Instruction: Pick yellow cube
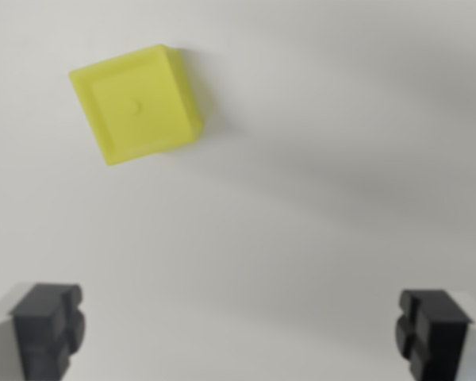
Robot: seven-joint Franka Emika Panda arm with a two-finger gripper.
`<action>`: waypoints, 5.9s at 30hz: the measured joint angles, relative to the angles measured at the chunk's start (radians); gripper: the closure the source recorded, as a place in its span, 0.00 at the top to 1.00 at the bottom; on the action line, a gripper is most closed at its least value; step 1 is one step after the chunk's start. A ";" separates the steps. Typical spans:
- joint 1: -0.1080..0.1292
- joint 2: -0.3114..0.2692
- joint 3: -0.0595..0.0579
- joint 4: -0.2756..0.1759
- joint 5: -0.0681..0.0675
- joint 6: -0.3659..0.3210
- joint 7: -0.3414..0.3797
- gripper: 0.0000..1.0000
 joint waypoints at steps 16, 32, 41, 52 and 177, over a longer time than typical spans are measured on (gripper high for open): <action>0.033 0.089 0.000 0.019 -0.001 0.069 -0.055 1.00; 0.065 0.185 0.000 0.054 -0.002 0.129 -0.111 1.00; 0.083 0.242 0.000 0.081 -0.003 0.158 -0.142 1.00; 0.099 0.288 -0.001 0.109 -0.004 0.176 -0.176 1.00; 0.101 0.007 -0.001 0.134 0.008 -0.131 -0.184 0.00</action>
